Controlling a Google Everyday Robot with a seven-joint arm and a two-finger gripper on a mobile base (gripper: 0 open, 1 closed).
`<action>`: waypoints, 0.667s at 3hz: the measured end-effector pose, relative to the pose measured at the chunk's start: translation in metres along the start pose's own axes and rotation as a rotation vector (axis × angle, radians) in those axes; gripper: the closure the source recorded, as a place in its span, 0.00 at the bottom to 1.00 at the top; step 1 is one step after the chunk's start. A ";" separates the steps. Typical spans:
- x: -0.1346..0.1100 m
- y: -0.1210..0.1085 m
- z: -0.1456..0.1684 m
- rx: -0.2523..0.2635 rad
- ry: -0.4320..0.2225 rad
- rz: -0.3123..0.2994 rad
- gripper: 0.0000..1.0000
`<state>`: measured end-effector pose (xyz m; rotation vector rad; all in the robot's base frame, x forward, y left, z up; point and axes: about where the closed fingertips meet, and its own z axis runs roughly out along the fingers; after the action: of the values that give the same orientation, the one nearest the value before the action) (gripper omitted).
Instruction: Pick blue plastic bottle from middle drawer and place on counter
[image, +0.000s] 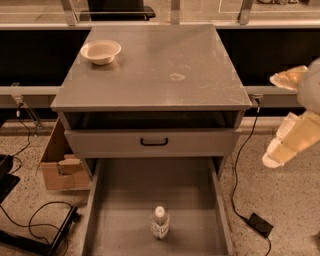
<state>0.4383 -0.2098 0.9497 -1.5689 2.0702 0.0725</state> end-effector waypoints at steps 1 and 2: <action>0.045 0.021 0.057 -0.017 -0.156 0.078 0.00; 0.072 0.037 0.116 0.008 -0.351 0.166 0.00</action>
Offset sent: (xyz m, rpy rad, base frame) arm 0.0138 -0.0155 -0.1842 0.7527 -0.3384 -0.0552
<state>0.4357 -0.2202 0.8084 -1.2701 1.9112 0.3717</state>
